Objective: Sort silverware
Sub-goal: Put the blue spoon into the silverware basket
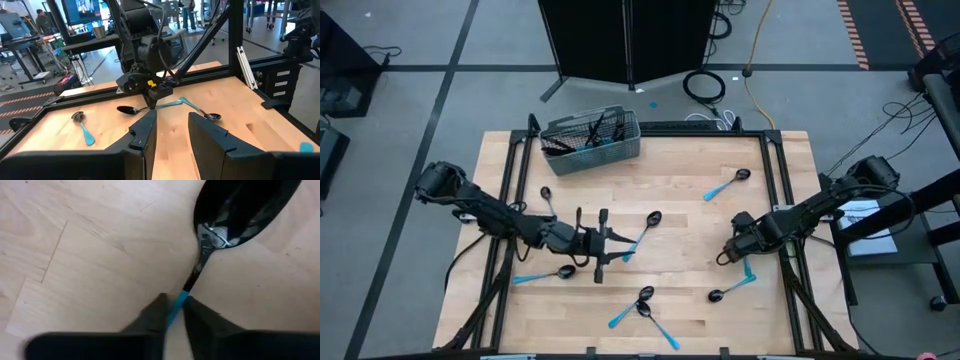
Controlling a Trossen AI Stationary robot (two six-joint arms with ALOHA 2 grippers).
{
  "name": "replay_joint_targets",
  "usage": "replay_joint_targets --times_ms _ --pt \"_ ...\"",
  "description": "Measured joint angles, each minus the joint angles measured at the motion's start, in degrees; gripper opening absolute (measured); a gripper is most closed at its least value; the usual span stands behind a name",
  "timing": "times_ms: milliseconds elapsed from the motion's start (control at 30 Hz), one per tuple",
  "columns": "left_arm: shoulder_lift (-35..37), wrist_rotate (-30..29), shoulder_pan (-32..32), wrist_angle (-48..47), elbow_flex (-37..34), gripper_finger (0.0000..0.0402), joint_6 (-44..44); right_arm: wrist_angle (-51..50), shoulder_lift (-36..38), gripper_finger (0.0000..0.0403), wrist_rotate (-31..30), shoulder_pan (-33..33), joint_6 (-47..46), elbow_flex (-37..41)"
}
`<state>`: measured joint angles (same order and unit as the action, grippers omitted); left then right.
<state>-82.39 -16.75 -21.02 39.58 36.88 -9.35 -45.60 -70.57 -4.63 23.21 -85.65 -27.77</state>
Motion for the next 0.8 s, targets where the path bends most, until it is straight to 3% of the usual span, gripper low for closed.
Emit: replay_joint_targets --times_ms 67,300,500,633,800 --pt "0.0 0.0 0.0 0.2 0.0 0.0109 0.0 -0.3 0.0 0.0015 -0.2 0.0 1.1 0.0" --pt "0.0 0.1 0.0 1.3 0.0 0.0109 2.2 -0.4 0.0 0.0003 -0.8 0.0 3.8 -0.7" --pt "0.0 -3.5 1.0 6.4 0.0 0.0109 10.1 0.1 0.0 0.0001 -4.9 0.0 8.0 -5.6" --pt "0.0 -6.4 2.1 6.6 0.0 0.0109 21.3 0.1 0.0 0.0001 -9.4 0.0 11.4 -10.2" --pt "-3.9 -14.7 3.9 8.6 0.1 0.0109 38.7 4.9 0.0 0.0000 -19.5 0.0 20.2 -14.3"
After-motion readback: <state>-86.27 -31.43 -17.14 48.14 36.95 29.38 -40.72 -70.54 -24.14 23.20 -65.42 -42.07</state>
